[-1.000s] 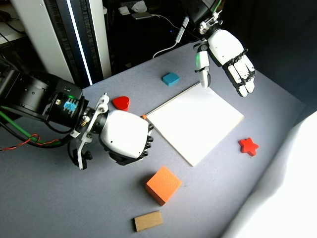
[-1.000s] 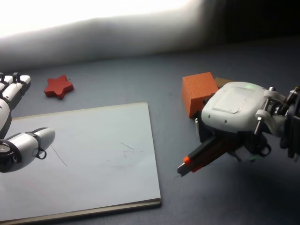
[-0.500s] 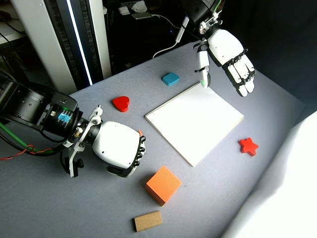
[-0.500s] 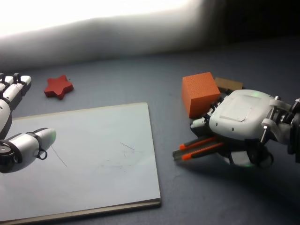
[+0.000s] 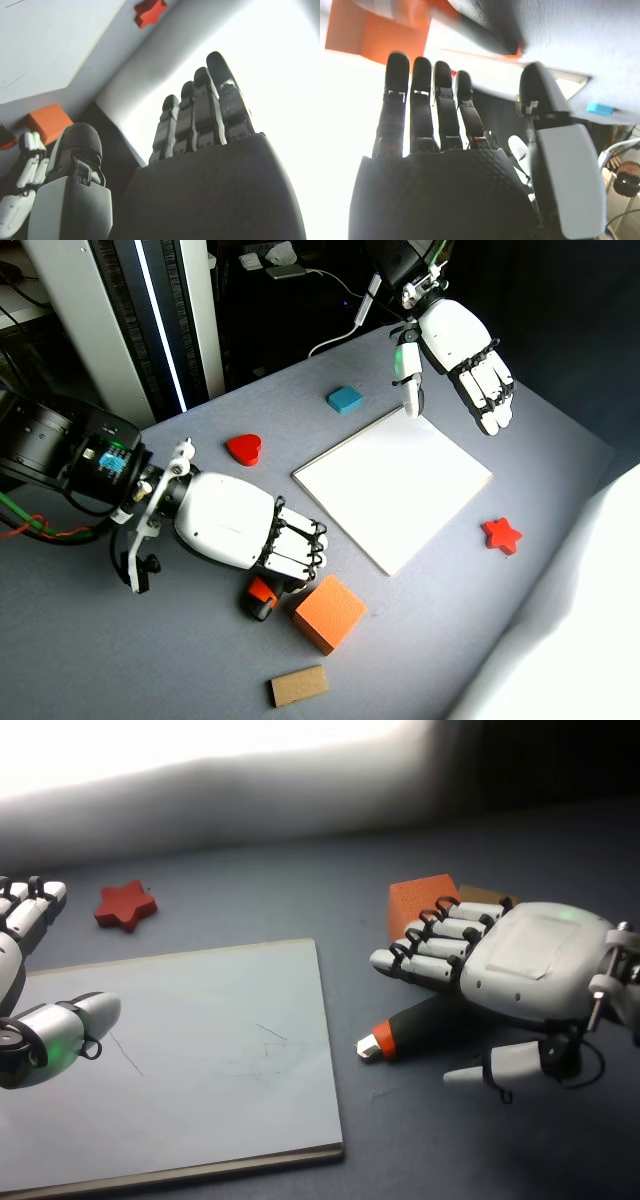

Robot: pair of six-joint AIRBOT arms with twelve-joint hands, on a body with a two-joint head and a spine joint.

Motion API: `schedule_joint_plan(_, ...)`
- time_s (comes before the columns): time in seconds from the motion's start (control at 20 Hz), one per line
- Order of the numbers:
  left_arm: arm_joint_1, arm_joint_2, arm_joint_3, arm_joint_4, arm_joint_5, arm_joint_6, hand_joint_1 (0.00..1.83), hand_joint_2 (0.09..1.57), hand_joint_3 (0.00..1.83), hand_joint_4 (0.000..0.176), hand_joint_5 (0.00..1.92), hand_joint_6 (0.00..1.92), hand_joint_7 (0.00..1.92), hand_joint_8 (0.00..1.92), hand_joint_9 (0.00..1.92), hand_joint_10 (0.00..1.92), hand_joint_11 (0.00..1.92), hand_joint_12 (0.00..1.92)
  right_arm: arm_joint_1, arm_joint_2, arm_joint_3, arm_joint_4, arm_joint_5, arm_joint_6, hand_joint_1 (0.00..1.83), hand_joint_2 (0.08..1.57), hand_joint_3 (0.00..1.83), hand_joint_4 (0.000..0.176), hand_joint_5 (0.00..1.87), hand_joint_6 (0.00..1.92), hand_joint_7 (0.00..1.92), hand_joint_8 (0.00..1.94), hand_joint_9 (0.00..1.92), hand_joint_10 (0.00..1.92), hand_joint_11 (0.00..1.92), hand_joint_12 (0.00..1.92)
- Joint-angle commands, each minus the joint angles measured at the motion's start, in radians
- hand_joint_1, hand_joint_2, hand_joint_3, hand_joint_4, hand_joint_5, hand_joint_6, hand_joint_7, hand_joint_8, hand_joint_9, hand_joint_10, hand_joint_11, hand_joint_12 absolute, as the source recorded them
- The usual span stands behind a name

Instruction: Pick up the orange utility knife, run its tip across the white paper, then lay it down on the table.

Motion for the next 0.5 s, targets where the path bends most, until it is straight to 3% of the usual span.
schedule_joint_plan(0.0, -0.003, 0.006, 0.004, 0.052, -0.094, 0.002, 0.14, 1.29, 0.0, 0.04, 0.01, 0.0, 0.07, 0.0, 0.12, 0.0, 0.0, 0.7, 0.018, 0.021, -0.019, -0.011, 0.109, 0.003, 0.38, 1.11, 0.0, 0.0, 0.0, 0.0, 0.05, 0.02, 0.02, 0.11, 0.0, 0.11)
schedule_joint_plan(0.05, -0.004, 0.006, 0.004, 0.052, -0.093, 0.002, 0.15, 1.28, 0.0, 0.038, 0.04, 0.01, 0.09, 0.01, 0.14, 0.01, 0.0, 0.76, 0.025, 0.044, -0.041, -0.011, 0.109, 0.008, 0.3, 1.1, 0.0, 0.0, 0.01, 0.0, 0.09, 0.01, 0.07, 0.11, 0.0, 0.26)
schedule_joint_plan(0.1, -0.006, 0.01, 0.004, 0.052, -0.087, 0.0, 0.16, 1.28, 0.0, 0.037, 0.07, 0.01, 0.11, 0.01, 0.16, 0.01, 0.0, 0.8, 0.032, 0.071, -0.071, -0.011, 0.109, 0.016, 0.17, 1.13, 0.0, 0.0, 0.04, 0.01, 0.16, 0.02, 0.12, 0.14, 0.0, 0.56)
schedule_joint_plan(0.15, -0.011, 0.017, 0.004, 0.052, -0.076, 0.0, 0.17, 1.28, 0.0, 0.034, 0.11, 0.02, 0.14, 0.01, 0.19, 0.02, 0.0, 0.86, 0.037, 0.102, -0.1, -0.011, 0.108, 0.023, 0.18, 1.13, 0.0, 0.0, 0.12, 0.04, 0.26, 0.05, 0.21, 0.2, 0.0, 0.93)
schedule_joint_plan(0.2, -0.02, 0.024, 0.004, 0.052, -0.057, 0.005, 0.19, 1.27, 0.0, 0.033, 0.2, 0.04, 0.27, 0.04, 0.29, 0.05, 0.0, 1.08, 0.041, 0.135, -0.133, -0.009, 0.109, 0.035, 0.12, 1.16, 0.0, 0.0, 0.21, 0.1, 0.4, 0.1, 0.21, 0.62, 0.0, 1.28)
schedule_joint_plan(0.25, -0.03, 0.031, 0.005, 0.052, -0.033, 0.015, 0.18, 1.27, 0.0, 0.015, 0.31, 0.05, 0.44, 0.06, 0.45, 0.11, 0.01, 1.34, 0.048, 0.172, -0.17, 0.015, 0.11, 0.037, 0.06, 1.2, 0.01, 0.0, 0.31, 0.2, 0.52, 0.19, 0.23, 0.95, 0.0, 1.53)
schedule_joint_plan(0.4, -0.048, 0.045, 0.009, 0.053, 0.028, 0.021, 0.17, 1.27, 0.0, 0.012, 0.35, 0.03, 0.48, 0.03, 0.49, 0.1, 0.0, 1.41, 0.068, 0.27, -0.261, 0.106, 0.082, 0.04, 0.05, 1.21, 0.0, 0.0, 0.27, 0.36, 0.51, 0.28, 0.21, 1.08, 0.0, 1.61)
schedule_joint_plan(0.45, -0.05, 0.047, 0.009, 0.053, 0.041, 0.022, 0.16, 1.28, 0.0, 0.0, 0.55, 0.04, 0.72, 0.07, 0.64, 0.35, 0.14, 1.53, 0.075, 0.293, -0.277, 0.11, 0.058, 0.041, 0.05, 1.24, 0.01, 0.0, 0.41, 0.69, 0.63, 0.66, 0.41, 1.32, 0.12, 1.84)
